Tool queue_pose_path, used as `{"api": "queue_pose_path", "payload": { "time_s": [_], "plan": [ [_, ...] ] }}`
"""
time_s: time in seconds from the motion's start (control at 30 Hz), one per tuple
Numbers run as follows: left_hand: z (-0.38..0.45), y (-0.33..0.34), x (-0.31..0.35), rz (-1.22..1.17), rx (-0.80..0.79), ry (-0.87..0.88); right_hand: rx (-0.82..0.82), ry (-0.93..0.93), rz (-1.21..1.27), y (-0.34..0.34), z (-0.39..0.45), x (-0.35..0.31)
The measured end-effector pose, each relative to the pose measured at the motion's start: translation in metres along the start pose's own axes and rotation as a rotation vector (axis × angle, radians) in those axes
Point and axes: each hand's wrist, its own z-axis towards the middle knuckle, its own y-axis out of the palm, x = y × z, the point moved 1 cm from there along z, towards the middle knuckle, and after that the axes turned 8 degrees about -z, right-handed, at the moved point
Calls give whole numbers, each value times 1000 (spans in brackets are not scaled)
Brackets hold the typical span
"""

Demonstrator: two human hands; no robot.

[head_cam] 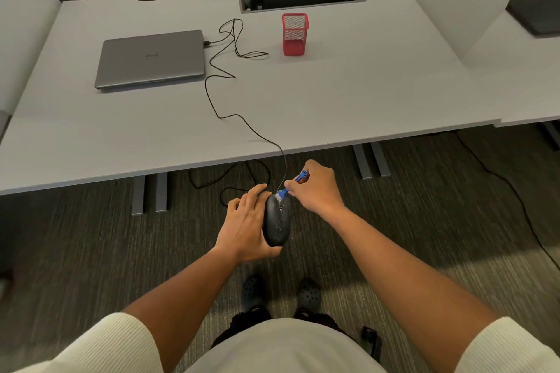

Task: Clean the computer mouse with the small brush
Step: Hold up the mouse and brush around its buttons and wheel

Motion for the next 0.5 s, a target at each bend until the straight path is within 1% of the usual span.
{"api": "queue_pose_path", "payload": {
  "time_s": [0.07,0.1,0.17,0.2,0.23,0.27,0.3,0.4,0.43,0.5],
  "plan": [
    [1,1,1,-8,9,-3,-76,18,39,1,1,1],
    [1,1,1,-11,10,-5,-67,14,-7,2,2,2],
    [1,2,0,-20,11,-13,34,9,-83,1,7,4],
    [1,2,-1,-28,16,-18,81,7,-83,0,8,4],
    [1,2,-2,-35,23,-22,106,1,-71,-1,10,5],
    [2,2,-2,-39,30,-25,95,-13,-70,-2,11,6],
    [2,2,-2,-40,35,-27,42,-38,-86,-1,11,6],
    [4,2,-4,-29,27,-34,-220,-135,-160,-2,10,8],
    [4,3,-5,-22,19,-41,-275,-159,-175,-4,10,9],
    [4,3,-6,-21,11,-57,-306,-177,-163,-9,12,10]
  ]
}}
